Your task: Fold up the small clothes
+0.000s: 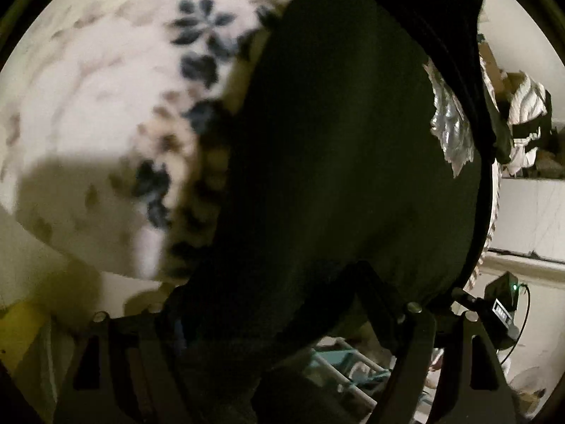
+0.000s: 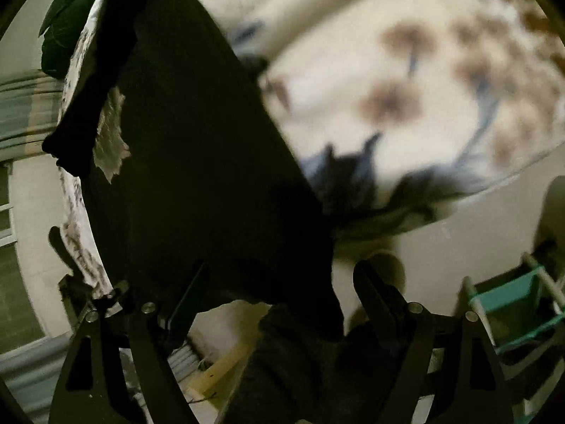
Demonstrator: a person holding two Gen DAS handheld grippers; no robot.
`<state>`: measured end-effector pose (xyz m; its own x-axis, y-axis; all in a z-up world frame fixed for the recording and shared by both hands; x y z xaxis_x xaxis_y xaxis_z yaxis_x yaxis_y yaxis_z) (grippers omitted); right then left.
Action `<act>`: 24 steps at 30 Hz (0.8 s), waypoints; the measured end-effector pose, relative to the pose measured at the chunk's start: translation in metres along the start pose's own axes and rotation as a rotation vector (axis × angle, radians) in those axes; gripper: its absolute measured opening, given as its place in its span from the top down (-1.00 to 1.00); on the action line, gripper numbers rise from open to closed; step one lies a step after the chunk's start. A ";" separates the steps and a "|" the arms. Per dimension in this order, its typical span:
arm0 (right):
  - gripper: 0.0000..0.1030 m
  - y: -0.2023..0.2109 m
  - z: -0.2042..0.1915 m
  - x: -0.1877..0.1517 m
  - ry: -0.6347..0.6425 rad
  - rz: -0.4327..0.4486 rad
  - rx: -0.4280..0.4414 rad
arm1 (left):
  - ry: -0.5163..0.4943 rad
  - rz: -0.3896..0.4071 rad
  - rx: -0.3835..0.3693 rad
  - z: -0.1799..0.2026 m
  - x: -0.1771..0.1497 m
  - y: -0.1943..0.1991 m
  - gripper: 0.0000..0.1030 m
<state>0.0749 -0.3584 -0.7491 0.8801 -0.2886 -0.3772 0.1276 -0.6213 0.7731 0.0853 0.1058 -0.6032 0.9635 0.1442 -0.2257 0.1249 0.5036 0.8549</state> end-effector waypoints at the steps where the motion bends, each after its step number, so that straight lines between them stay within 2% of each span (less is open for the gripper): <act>1: -0.65 -0.007 0.000 0.001 0.011 -0.012 0.010 | -0.007 0.008 0.001 0.000 -0.002 0.001 -0.53; 2: -0.65 -0.015 0.001 0.004 0.018 -0.020 0.009 | -0.014 0.014 -0.001 0.001 -0.004 0.001 -0.52; 3: -0.65 -0.022 0.004 0.005 0.019 -0.033 0.015 | -0.024 0.030 0.005 0.003 -0.005 0.003 -0.31; 4: -0.52 -0.027 0.004 0.006 0.018 -0.042 0.035 | -0.029 0.041 0.009 -0.001 -0.011 0.006 0.00; 5: -0.21 -0.030 0.006 0.005 0.023 -0.045 0.063 | -0.033 0.048 -0.010 -0.003 -0.015 0.009 0.15; 6: -0.06 -0.031 0.006 0.002 0.034 -0.051 0.047 | -0.037 0.056 -0.031 -0.004 -0.018 0.013 0.33; 8: 0.65 -0.031 0.007 -0.003 0.064 -0.052 -0.007 | -0.048 0.067 -0.036 0.001 -0.020 0.016 0.56; 9: 0.70 -0.029 0.009 -0.008 0.065 -0.053 -0.014 | -0.046 0.071 -0.033 0.004 -0.021 0.018 0.68; 10: 0.75 -0.026 0.009 -0.011 0.061 -0.051 0.009 | -0.039 0.072 -0.032 0.006 -0.022 0.020 0.72; 16: 0.84 0.021 0.012 -0.033 0.013 -0.031 0.149 | -0.006 0.082 -0.108 0.020 -0.030 0.054 0.75; 20: 0.84 0.059 0.003 -0.043 -0.012 -0.005 0.259 | 0.119 0.082 -0.225 0.022 -0.020 0.083 0.75; 22: 0.84 0.078 -0.001 -0.039 -0.037 0.005 0.320 | 0.182 0.096 -0.300 0.028 -0.002 0.097 0.75; 24: 0.84 0.095 -0.012 -0.026 -0.066 0.014 0.387 | 0.211 0.106 -0.328 0.031 0.017 0.109 0.75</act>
<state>0.0698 -0.4017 -0.6596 0.8478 -0.3371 -0.4094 -0.0771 -0.8421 0.5337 0.1230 0.1369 -0.4994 0.8931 0.3641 -0.2643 -0.0875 0.7168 0.6917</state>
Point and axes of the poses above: each gripper's, at about its wrist camera, not at the fingertips, and y roughly against the way its jaws point, z to its right, x to its top, the point moved 3 cm from there along -y, roughly the way its jaws point, and after that the axes turned 12 degrees about -z, right-handed, at the moved point
